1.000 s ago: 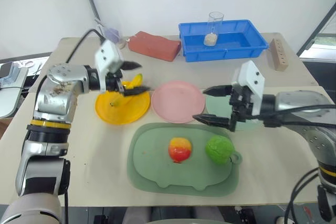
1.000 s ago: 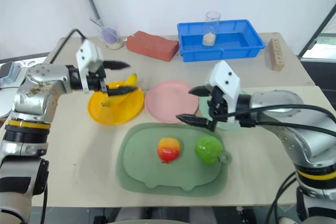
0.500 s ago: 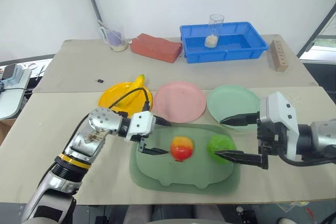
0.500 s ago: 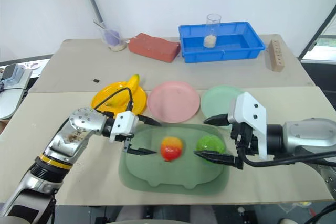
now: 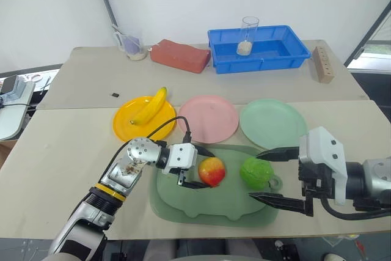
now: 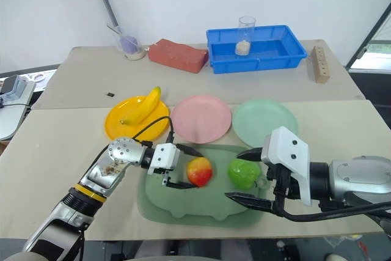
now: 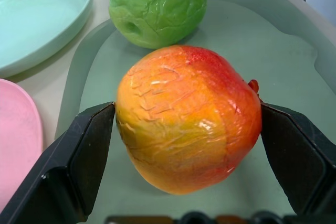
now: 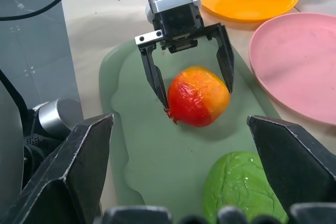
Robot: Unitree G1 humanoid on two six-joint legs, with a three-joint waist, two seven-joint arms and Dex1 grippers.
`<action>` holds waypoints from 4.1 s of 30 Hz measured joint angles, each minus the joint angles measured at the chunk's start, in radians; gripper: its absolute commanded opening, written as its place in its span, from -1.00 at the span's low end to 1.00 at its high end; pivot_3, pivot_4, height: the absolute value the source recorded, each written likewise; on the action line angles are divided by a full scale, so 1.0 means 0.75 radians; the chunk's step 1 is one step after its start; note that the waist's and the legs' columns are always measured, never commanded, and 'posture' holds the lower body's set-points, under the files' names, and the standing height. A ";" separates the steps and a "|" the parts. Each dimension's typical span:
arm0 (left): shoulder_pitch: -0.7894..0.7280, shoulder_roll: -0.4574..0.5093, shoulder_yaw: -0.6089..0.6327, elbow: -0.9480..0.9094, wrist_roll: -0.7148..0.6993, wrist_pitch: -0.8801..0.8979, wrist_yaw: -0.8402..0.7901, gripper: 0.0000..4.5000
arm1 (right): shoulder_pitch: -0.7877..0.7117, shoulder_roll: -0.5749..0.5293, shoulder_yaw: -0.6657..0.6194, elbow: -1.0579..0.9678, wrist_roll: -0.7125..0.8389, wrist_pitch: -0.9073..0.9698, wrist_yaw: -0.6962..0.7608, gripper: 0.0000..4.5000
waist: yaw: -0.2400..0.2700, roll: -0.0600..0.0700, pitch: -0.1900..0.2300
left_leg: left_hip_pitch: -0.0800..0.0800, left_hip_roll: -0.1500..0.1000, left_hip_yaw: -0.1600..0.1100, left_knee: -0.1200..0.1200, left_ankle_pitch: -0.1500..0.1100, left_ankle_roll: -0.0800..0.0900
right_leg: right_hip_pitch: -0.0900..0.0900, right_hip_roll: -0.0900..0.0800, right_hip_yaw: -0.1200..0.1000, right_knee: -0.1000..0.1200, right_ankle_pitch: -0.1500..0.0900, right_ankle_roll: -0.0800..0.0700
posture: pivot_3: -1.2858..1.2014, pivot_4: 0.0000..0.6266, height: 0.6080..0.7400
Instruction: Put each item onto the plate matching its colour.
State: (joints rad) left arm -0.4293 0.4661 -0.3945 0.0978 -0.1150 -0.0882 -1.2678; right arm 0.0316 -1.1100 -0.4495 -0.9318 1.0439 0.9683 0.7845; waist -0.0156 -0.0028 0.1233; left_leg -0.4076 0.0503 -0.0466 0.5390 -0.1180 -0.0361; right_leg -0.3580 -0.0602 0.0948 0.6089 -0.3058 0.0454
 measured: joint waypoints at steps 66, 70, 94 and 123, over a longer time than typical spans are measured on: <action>-0.061 0.127 0.259 -0.320 -0.348 0.249 -0.202 0.99 | 0.117 0.167 0.460 0.288 -0.626 -0.239 -0.095 1.00 | 0.001 0.003 -0.001 | 0.002 -0.001 -0.004 0.002 0.001 0.002 | 0.007 0.002 0.000 0.004 -0.003 0.005 | 0.03 -0.52 1.00; -0.061 0.127 0.259 -0.319 -0.348 0.244 -0.181 0.99 | 0.136 0.207 0.479 0.289 -0.627 -0.228 -0.096 1.00 | -0.001 0.003 -0.001 | 0.002 -0.001 -0.005 0.002 0.001 0.002 | 0.008 0.003 0.000 0.004 -0.003 0.005 | 0.03 -0.52 1.00; -0.111 0.087 0.272 -0.266 -0.321 0.263 -0.012 1.00 | -0.440 0.383 0.354 0.778 -0.617 -0.154 -0.260 0.27 | -0.001 0.002 -0.001 | 0.001 -0.002 -0.004 0.003 0.003 0.006 | 0.008 0.003 0.001 0.004 -0.002 0.005 | 0.03 -0.52 1.00; -0.324 0.198 0.839 0.199 -0.281 0.599 0.852 1.00 | -0.324 0.420 0.016 1.044 -0.787 -0.438 -0.176 1.00 | -0.024 0.005 -0.002 | 0.006 -0.001 -0.008 0.000 0.009 0.015 | 0.009 0.007 0.003 0.008 0.002 0.015 | 0.03 -0.52 1.00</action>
State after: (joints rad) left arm -0.6722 0.6149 0.2345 0.2468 -0.3258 0.3609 -0.6287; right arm -0.2113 -0.7952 -0.4374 -0.1491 0.4539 0.6398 0.6525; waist -0.0334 0.0011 0.1217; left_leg -0.4029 0.0494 -0.0524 0.5389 -0.1115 -0.0251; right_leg -0.3511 -0.0547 0.0967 0.6152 -0.3044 0.0568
